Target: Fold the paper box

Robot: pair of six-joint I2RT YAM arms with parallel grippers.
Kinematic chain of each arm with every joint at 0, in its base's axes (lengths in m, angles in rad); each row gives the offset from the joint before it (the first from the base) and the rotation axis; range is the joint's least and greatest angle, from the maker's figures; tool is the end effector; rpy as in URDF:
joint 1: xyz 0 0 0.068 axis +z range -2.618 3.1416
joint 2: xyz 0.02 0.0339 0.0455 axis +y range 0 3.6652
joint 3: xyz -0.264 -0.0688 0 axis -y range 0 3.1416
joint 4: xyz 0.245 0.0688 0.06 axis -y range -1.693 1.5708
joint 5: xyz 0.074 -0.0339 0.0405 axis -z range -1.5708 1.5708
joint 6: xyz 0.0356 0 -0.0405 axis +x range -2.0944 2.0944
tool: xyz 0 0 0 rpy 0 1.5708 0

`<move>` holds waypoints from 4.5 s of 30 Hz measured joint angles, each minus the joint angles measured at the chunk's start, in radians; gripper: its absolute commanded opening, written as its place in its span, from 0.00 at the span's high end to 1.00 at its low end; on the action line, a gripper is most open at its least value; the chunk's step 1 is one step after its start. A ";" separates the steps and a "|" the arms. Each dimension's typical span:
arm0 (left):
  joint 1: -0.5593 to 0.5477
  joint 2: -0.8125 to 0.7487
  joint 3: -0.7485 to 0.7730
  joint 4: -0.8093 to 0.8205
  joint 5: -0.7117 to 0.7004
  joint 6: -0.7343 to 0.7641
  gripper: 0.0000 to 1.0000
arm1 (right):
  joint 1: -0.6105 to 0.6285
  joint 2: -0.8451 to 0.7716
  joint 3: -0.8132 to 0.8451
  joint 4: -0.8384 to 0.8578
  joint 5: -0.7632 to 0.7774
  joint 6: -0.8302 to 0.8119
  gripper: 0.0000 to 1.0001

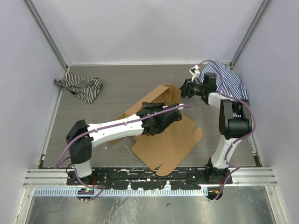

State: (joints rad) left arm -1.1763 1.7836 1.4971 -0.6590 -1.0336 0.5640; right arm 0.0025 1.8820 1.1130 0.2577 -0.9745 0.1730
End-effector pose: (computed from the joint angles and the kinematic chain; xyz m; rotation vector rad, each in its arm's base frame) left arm 0.1749 -0.3406 0.2851 1.3540 1.6457 0.9316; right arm 0.4005 0.0305 0.1916 -0.4302 1.9644 1.1123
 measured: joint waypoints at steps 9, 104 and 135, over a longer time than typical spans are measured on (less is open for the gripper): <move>0.000 0.064 0.096 -0.086 -0.039 -0.058 1.00 | 0.000 -0.131 -0.126 -0.053 0.031 -0.028 0.56; 0.651 -0.704 -0.541 0.183 0.365 -1.150 0.34 | 0.399 -0.559 -0.423 -0.117 1.155 -0.060 0.99; 0.846 -0.657 -0.901 0.816 0.701 -1.101 0.47 | 0.191 -0.807 -0.445 -0.311 0.779 -0.009 0.99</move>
State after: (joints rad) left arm -0.3305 1.1267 0.5957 0.1566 -0.3328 -0.5365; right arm 0.1932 1.0752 0.6678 -0.0528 -0.1955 0.1642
